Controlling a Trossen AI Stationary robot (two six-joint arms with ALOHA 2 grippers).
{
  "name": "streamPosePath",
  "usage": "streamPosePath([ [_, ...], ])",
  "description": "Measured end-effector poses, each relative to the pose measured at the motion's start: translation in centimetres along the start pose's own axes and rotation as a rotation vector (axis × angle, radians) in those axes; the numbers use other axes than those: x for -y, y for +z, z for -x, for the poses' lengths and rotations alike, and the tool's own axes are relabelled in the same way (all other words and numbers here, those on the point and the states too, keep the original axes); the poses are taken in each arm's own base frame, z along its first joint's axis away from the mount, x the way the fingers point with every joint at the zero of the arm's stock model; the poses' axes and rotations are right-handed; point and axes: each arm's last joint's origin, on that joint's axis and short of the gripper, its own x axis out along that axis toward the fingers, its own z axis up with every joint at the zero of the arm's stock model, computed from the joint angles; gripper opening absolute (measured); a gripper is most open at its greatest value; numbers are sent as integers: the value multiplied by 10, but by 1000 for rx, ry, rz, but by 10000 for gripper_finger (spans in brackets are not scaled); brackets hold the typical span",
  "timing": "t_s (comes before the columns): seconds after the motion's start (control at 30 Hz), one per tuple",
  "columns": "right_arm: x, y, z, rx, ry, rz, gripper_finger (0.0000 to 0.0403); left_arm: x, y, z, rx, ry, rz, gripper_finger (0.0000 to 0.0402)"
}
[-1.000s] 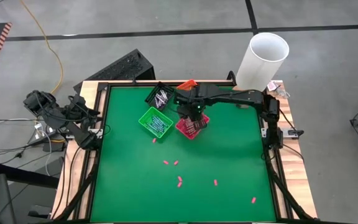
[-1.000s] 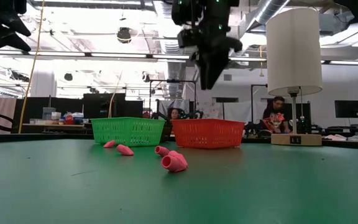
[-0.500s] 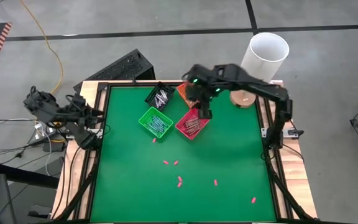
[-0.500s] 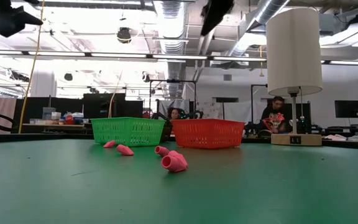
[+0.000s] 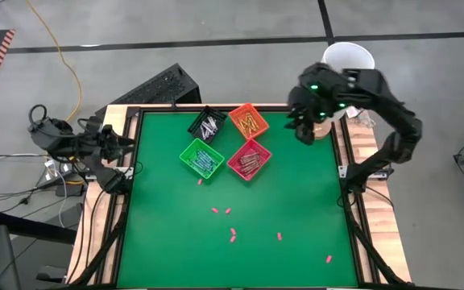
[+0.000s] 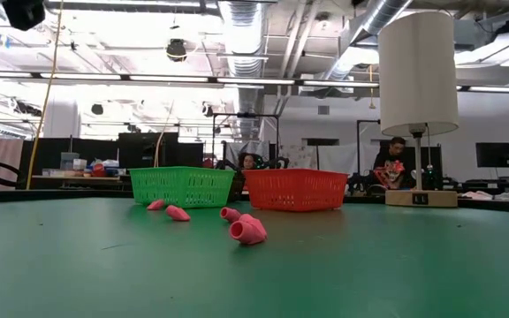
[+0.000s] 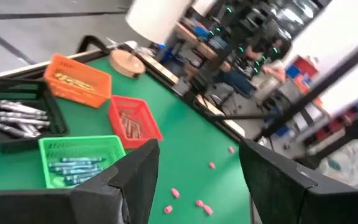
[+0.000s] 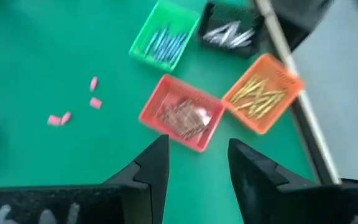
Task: Sort crayons
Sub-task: Return to Home Position
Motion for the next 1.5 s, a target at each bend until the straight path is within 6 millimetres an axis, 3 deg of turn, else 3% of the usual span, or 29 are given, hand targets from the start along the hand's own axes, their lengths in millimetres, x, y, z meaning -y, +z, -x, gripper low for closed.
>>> streamPosePath([
  [0.1,-2,-7,21,93,-52,-12,162,-1,1,0,40,41,38,213],
  [0.23,-6,-16,53,325,-4,69,162,-1,1,0,23,25,-49,213],
  [0.4,-11,-49,80,508,31,65,162,5,4,0,9,-74,-172,213],
  [0.67,-16,-106,55,740,82,13,162,18,13,3,56,-278,-347,213],
  [1.0,-17,-183,49,970,111,-120,162,1,4,15,41,-455,-219,213],
  [1.13,-17,-203,51,1032,117,-125,162,-17,-6,22,95,-541,-157,213],
  [1.33,-17,-220,55,1083,73,-138,162,-13,-9,20,61,-578,-173,212],
  [1.5,-16,-237,51,1097,16,-123,162,-17,-16,17,24,-504,-222,212],
])
